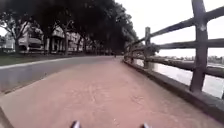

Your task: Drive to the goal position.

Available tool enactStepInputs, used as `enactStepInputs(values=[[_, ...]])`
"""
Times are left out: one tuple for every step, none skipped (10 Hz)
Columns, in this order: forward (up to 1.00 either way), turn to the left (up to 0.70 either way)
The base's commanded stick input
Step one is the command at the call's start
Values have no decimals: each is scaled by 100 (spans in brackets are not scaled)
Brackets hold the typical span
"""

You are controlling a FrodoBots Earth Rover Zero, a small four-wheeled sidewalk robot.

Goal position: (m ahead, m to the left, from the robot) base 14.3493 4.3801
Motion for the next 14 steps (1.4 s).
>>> enactStepInputs(values=[[70, 1], [70, 0], [70, 0], [70, 0], [70, 0], [70, 0], [70, 0], [70, 0], [70, 2], [70, 0], [70, 0], [70, 0], [70, 0], [70, 0]])
